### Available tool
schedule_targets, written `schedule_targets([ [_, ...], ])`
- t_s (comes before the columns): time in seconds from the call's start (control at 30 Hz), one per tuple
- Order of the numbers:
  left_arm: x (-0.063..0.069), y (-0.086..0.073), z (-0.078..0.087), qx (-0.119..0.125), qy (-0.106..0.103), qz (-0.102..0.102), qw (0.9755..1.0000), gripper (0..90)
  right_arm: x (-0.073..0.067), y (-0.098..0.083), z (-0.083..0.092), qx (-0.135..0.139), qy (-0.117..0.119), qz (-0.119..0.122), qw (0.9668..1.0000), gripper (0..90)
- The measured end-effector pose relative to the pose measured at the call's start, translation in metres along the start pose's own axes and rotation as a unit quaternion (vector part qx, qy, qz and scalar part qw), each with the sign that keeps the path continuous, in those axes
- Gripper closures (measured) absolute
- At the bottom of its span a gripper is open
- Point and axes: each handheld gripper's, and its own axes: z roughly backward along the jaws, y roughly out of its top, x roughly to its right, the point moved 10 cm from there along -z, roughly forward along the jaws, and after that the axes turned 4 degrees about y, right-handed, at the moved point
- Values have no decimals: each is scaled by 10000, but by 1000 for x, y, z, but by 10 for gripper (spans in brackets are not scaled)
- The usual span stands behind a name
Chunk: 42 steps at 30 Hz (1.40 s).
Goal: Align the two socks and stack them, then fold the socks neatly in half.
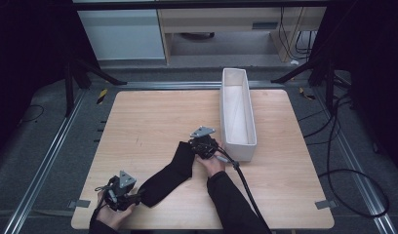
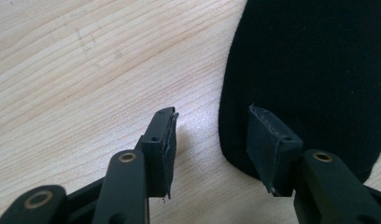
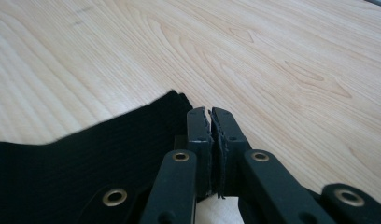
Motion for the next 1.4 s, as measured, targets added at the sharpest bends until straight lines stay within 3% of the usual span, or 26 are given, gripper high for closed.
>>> schedule_targets([
  [0.13,0,0,0,19,-17,15,10000,518,2,-8,-11,-134,-53,59,9999,856],
  [0.27,0,0,0,31,-49,35,10000,512,2,-6,-9,-83,-31,41,10000,815],
  [0.33,0,0,0,58,-89,44,9999,512,7,4,0,172,-40,-105,9998,747],
  [0.4,-1,0,0,69,-99,59,9999,510,9,6,2,215,-9,-198,9996,699],
  [0.6,0,0,0,82,-83,27,9999,510,11,-9,-7,-128,7,-349,9993,547],
  [0.73,0,-1,0,74,-89,16,9999,508,11,-14,-10,-264,-6,-415,9988,517],
  [0.83,0,-1,0,70,-90,20,9999,508,11,-16,-11,-314,47,-522,9981,521],
  [0.9,0,0,0,77,-98,36,9999,507,10,-18,-12,-301,131,-721,9969,540],
  [1.07,1,0,-1,88,-87,24,9999,508,6,-18,-11,-289,157,-721,9969,644],
  [1.13,1,0,-1,102,-77,23,9999,507,3,-18,-11,-316,224,-865,9955,727],
  [1.4,7,6,-1,254,-209,5,9995,492,1,-11,-3,-194,273,-793,9963,802],
])
